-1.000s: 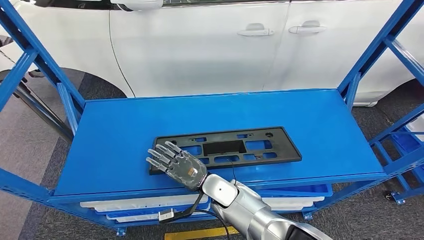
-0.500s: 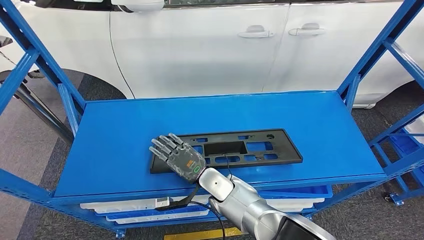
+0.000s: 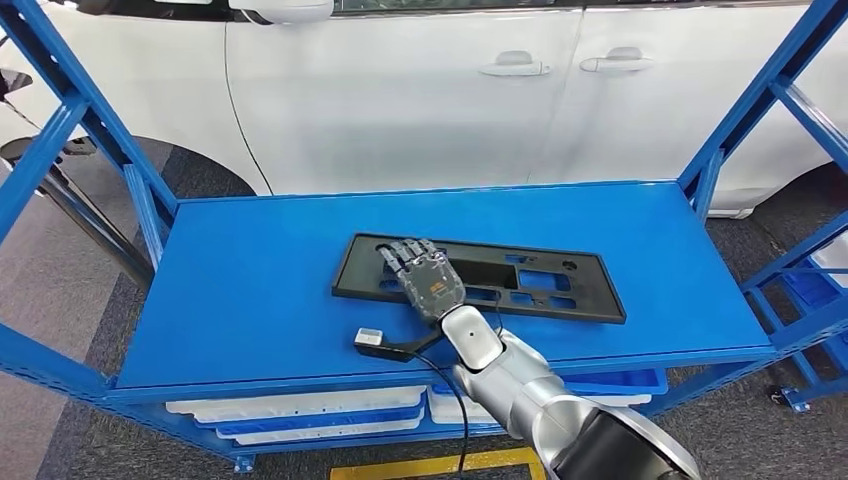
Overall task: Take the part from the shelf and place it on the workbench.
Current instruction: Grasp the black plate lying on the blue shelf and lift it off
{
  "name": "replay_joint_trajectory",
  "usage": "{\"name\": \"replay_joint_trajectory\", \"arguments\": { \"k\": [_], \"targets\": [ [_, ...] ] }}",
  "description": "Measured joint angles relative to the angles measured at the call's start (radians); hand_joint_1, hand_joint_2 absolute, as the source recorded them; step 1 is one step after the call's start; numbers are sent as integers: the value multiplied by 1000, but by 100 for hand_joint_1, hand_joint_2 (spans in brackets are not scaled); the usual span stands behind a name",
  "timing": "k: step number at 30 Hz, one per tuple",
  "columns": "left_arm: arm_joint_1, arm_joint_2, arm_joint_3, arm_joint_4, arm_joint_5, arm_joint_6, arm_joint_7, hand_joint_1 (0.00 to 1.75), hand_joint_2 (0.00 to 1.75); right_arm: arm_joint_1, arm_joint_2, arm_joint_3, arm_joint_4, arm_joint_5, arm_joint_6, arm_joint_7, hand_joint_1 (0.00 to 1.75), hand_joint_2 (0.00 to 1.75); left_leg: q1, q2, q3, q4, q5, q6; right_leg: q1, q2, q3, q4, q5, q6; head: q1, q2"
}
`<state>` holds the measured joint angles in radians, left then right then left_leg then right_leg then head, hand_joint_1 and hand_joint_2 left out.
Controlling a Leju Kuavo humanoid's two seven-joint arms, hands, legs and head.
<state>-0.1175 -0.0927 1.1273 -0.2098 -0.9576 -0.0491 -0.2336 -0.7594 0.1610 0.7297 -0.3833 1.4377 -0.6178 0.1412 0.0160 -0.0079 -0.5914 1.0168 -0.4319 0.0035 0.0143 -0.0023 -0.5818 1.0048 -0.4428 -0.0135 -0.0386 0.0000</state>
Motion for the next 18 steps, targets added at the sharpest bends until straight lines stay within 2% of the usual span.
{"name": "replay_joint_trajectory", "arguments": {
  "k": [2, 3, 6, 7, 8, 9, 10, 11, 12, 14, 16, 18],
  "targets": [
    [0, 1, 0, 0, 0, 2, 1, 0, 0, -2, -9, -16, 8, -3, 6, 2, 175, 175, -1, 2, -6, 16, -13, -10, -6, 0, 6, -16, 11, -5, 0, 0],
    [0, 2, 0, 0, 0, 2, 1, 0, 0, -3, -12, -22, 11, -3, 8, 2, 175, 175, -2, 2, -21, 50, -34, -14, -10, -1, 10, -25, 16, -8, 0, 0],
    [1, 3, 0, 0, 2, 5, 2, 0, 0, -4, -13, -34, 18, -3, 12, 1, 175, 175, 2, 3, -103, 232, -124, -24, -12, -1, 10, -29, 18, -12, 0, 0],
    [2, 3, 0, 0, 2, 5, 2, 0, 0, -4, -13, -36, 21, -3, 15, 0, 175, 175, 3, 3, -120, 267, -132, -27, -12, 0, 10, -28, 17, -12, 0, 0],
    [3, 4, 0, 0, 3, 6, 2, 0, 0, -5, -13, -39, 23, -3, 17, -1, 175, 175, 4, 3, -120, 266, -120, -29, -12, 0, 10, -25, 16, -11, 0, 0],
    [3, 6, 0, 0, 4, 6, 2, 0, 0, -6, -13, -42, 24, -3, 20, -2, 175, 175, 6, 4, -98, 223, -90, -31, -13, 1, 10, -21, 13, -9, 0, 0],
    [3, 7, 0, 0, 4, 6, 1, 0, 0, -9, -13, -45, 25, -3, 23, -4, 175, 175, 7, 5, -63, 153, -54, -32, -15, 1, 9, -15, 9, -5, 0, 0],
    [2, 8, 0, 0, 4, 6, 0, 0, 0, -11, -13, -49, 26, -3, 24, -5, 175, 175, 7, 5, -30, 87, -30, -31, -14, 2, 8, -8, 4, 0, 0, 0],
    [0, 9, 0, 0, 4, 6, 0, 0, 0, -13, -14, -53, 27, -3, 23, -7, 175, 175, 7, 5, -6, 38, -15, -26, -13, 3, 5, -1, 1, 5, 0, 0],
    [-1, 9, 0, 0, 4, 5, -2, 0, 0, -15, -14, -61, 29, -2, 21, -11, 175, 175, 3, 3, 5, 10, -16, -12, -10, 6, 0, 5, -1, 14, 0, 0],
    [-2, 9, 0, 0, 2, 5, -11, 0, 87, -16, -14, -69, 30, -1, 17, -13, 175, 175, 4, 2, 5, 7, -11, 2, -12, 7, -2, 7, -2, 23, 0, 0],
    [-5, 10, -2, 0, -3, 3, -31, 0, 175, -15, -15, -79, 30, 1, 9, -16, 175, 175, 6, 4, 5, 2, -6, 13, -15, 7, -20, 48, -32, 34, 0, 0]
  ]
}}
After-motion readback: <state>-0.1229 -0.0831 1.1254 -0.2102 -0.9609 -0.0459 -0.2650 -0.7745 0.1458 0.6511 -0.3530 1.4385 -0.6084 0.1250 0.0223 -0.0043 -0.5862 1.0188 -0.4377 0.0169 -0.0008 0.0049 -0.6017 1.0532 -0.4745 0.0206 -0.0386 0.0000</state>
